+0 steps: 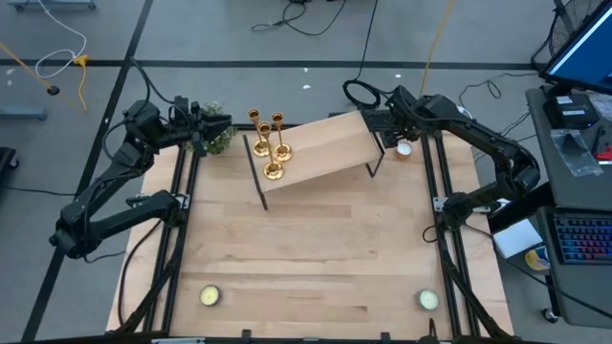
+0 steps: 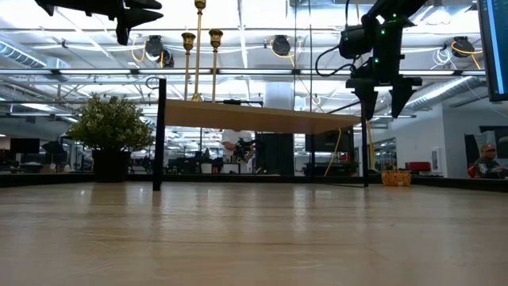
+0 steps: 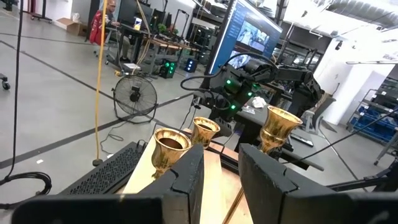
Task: Pick & Place candle stick holders
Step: Put the orange scented candle on the shelf
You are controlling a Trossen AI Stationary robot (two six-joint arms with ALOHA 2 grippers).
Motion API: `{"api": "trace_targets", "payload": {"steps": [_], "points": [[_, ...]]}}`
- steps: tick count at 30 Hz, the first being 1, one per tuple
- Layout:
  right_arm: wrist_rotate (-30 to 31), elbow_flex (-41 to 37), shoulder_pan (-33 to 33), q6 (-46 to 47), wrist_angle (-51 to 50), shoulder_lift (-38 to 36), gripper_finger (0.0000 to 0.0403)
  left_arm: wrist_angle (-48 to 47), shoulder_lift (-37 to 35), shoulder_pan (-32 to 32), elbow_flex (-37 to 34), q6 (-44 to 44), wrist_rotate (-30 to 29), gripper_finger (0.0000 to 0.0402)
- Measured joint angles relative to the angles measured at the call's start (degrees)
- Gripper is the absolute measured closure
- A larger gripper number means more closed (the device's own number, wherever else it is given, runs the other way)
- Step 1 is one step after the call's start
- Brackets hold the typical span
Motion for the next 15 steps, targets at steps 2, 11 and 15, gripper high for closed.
{"api": "trace_targets", "payload": {"steps": [2,11,15], "points": [[0.06,0.0,0.0,0.54,1.45,0.0,0.0018,0.0,-0.02,0.0,0.0,0.03,0.0,0.03],[0.21,0.02,0.0,1.7,6.06,0.0,0.0014,0.0,0.0,0.0,0.0,-0.23,0.0,0.03],[1.29,0.01,-2.5,12.24,4.91,0.0,0.0017,0.0,0.0,0.0,0.0,-0.23,0.0,0.03]]}}
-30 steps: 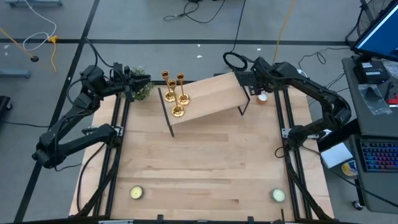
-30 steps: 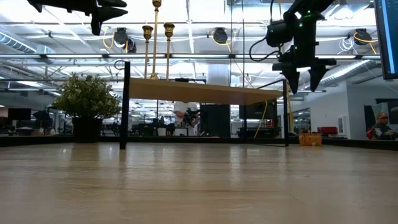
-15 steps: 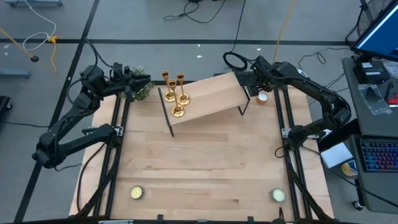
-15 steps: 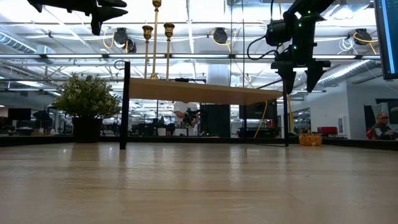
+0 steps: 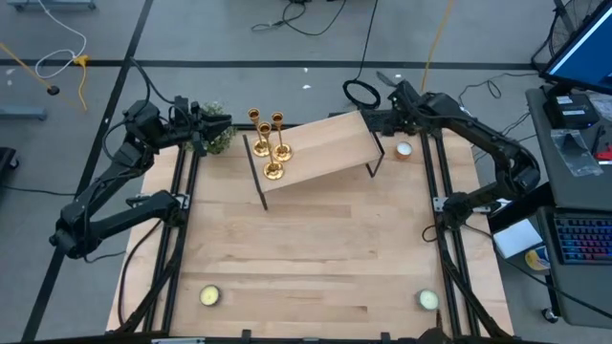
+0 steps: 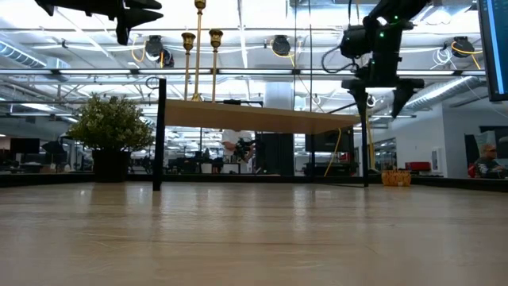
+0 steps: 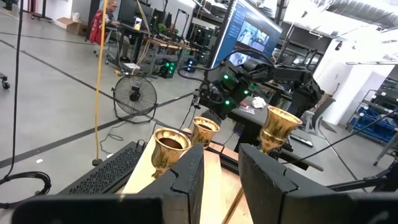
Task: Pick & Place candle stick holders
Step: Put the orange scented candle on the shelf
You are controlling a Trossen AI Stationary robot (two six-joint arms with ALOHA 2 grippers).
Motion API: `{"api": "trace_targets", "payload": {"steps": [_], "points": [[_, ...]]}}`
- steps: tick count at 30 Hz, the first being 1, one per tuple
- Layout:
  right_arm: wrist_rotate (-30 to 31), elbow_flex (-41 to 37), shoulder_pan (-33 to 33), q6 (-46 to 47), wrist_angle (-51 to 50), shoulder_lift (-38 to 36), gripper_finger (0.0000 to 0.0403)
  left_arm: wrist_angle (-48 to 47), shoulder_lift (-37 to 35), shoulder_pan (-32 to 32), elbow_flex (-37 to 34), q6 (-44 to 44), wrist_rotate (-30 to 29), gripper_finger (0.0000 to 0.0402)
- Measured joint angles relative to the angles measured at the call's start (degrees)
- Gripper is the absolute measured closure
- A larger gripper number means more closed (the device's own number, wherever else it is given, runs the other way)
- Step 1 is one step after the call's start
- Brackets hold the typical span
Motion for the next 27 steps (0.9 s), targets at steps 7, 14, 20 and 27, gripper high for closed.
{"api": "trace_targets", "payload": {"steps": [7,14,20,27], "points": [[-6.14,-6.02,-5.46,6.59,3.25,0.0,0.0018,-0.02,-0.01,-0.02,0.0,-0.02,0.02,0.03],[-10.57,-16.42,-9.48,13.01,14.08,0.07,0.0017,-0.02,-0.02,-0.02,0.0,-0.28,0.04,0.03],[-12.03,-21.7,-12.51,15.42,21.4,0.07,0.0016,-0.02,0.0,-0.02,0.0,-1.66,0.08,0.03],[-11.99,-22.88,-13.26,15.56,26.6,0.05,0.0014,-0.02,0.0,-0.02,0.0,-1.68,0.11,0.03]]}}
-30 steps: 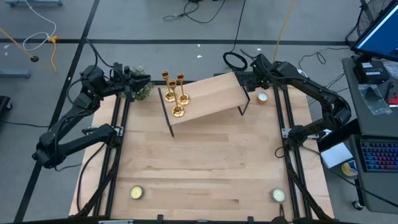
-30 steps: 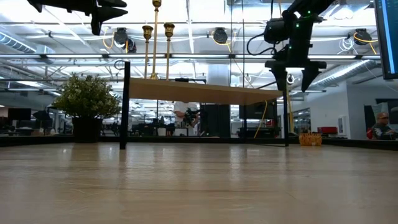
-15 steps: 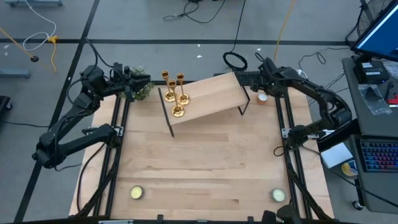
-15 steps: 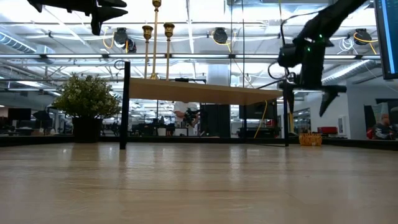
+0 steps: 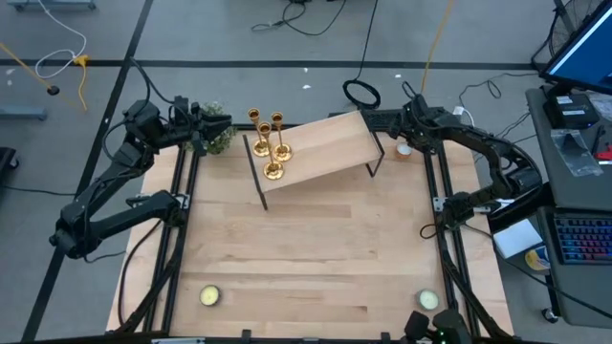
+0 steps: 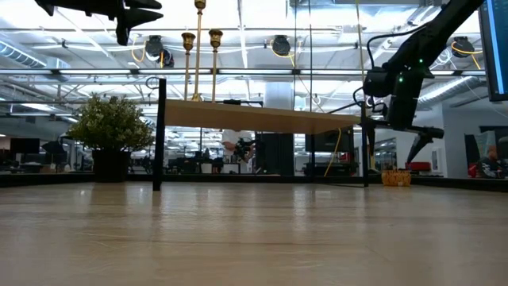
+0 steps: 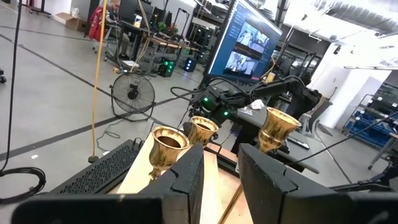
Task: Pick & Place candle stick holders
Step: Put the orange scented candle on the shelf
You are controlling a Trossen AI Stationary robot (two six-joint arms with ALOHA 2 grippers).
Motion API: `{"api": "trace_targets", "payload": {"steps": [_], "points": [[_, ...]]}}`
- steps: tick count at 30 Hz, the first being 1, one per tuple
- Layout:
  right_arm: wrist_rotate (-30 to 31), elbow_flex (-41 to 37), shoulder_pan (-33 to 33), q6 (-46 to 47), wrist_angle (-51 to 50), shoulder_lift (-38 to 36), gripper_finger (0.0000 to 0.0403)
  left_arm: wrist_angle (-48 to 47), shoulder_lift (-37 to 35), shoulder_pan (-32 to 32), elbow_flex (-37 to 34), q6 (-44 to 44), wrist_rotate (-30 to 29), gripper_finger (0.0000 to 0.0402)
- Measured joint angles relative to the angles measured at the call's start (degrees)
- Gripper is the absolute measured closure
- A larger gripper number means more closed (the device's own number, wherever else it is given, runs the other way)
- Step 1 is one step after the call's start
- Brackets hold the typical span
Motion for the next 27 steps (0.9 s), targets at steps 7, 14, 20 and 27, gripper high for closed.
{"api": "trace_targets", "payload": {"steps": [7,14,20,27], "points": [[-0.03,-0.01,-0.23,-3.58,1.7,-0.01,0.0014,0.02,0.0,0.0,0.0,0.0,0.04,0.03],[0.05,-0.01,-0.23,-2.72,5.59,-0.01,0.0017,-0.01,-0.01,0.0,0.0,0.02,0.04,0.03],[-1.17,-0.01,-0.22,-1.25,11.23,-0.01,0.0017,0.02,-0.02,0.0,0.0,0.61,0.04,0.03],[7.16,0.01,2.54,7.22,12.43,-1.35,0.0018,0.0,0.0,0.02,0.0,-0.09,0.04,0.03]]}}
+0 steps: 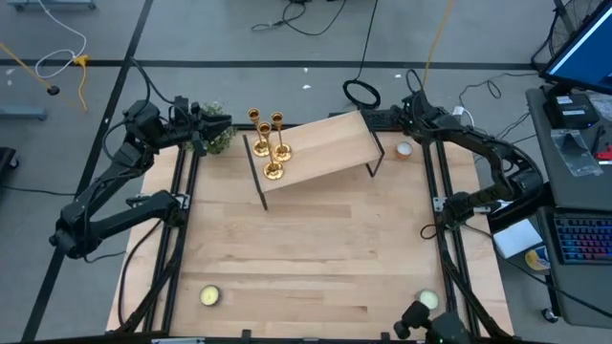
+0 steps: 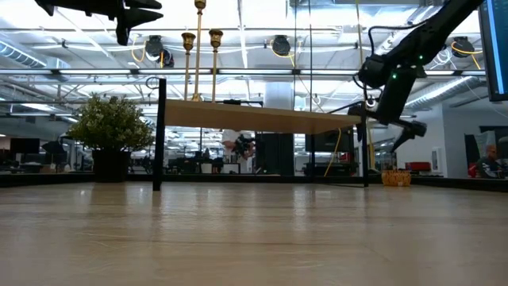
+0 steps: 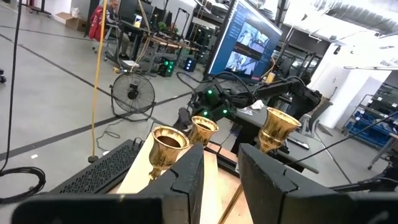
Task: Pick & Place candle stick holders
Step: Put the orange scented candle on the shelf
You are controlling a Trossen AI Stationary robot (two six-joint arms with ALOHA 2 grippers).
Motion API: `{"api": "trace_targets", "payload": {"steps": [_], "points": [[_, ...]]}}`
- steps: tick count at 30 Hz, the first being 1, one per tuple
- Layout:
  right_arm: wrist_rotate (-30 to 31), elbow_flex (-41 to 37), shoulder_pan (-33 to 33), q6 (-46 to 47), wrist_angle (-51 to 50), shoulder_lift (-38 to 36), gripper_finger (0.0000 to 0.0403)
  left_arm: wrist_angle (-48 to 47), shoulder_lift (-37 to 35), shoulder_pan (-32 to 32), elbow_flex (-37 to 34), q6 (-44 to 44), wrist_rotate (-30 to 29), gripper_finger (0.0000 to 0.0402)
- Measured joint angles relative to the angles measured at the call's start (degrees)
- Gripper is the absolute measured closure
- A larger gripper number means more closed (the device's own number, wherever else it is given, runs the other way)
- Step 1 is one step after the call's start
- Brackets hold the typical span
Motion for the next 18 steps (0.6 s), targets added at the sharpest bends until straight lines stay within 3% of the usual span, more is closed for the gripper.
{"api": "trace_targets", "payload": {"steps": [5,12,18], "points": [[3.99,1.72,2.4,3.29,-3.72,-2.87,0.0015,0.02,0.0,0.0,0.0,0.07,-0.04,0.03],[13.72,11.05,5.75,5.96,-17.13,-3.86,0.0014,0.03,-0.01,0.0,0.0,0.12,-0.13,0.03],[15.63,17.11,6.18,9.39,-30.56,-0.75,0.0014,0.04,-0.02,0.0,0.0,0.18,-0.13,0.03]]}}
